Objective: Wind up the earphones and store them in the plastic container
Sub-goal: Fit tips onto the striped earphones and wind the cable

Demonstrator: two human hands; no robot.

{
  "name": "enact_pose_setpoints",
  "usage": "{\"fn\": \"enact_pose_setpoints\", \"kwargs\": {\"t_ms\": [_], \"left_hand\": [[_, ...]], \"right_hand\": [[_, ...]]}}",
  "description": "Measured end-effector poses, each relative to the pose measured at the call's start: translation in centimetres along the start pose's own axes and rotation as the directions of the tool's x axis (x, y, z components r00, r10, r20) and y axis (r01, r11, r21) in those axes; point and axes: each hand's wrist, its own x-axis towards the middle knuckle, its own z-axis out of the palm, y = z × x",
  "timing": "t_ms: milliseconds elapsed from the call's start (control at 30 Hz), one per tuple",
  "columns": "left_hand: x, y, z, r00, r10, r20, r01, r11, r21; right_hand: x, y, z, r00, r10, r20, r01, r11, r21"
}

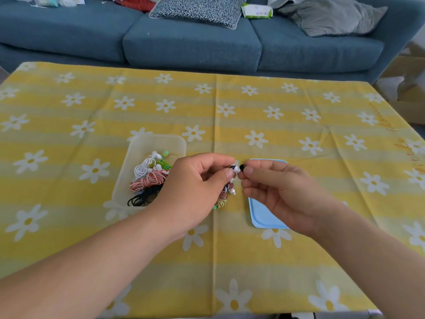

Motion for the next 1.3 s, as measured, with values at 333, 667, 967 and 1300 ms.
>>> {"fn": "enact_pose_setpoints", "kwargs": {"t_ms": [333, 667, 967, 1300], "left_hand": [[0.01, -0.14, -0.04, 0.991, 0.137, 0.0, -0.136, 0.986, 0.099], [0.08, -0.34, -0.07, 0.991, 0.131, -0.012, -0.129, 0.985, 0.115], [0.11, -0.41, -0.07, 0.994, 0.111, 0.02, -0.112, 0.98, 0.165], [-0.02, -0.25, 0.02, 0.998, 0.06, 0.02, -0.062, 0.988, 0.139]], "right_hand": [[-0.12, 0.28, 0.19, 0.998, 0.032, 0.059, -0.035, 0.998, 0.051], [-0.06, 0.55, 0.47, 0.998, 0.051, 0.036, -0.054, 0.993, 0.107], [-0.09, 0.56, 0.37, 0.998, -0.058, 0.01, 0.058, 0.994, -0.092], [0.05, 0.59, 0.18, 0.999, -0.022, -0.024, 0.021, 1.0, -0.011]]}}
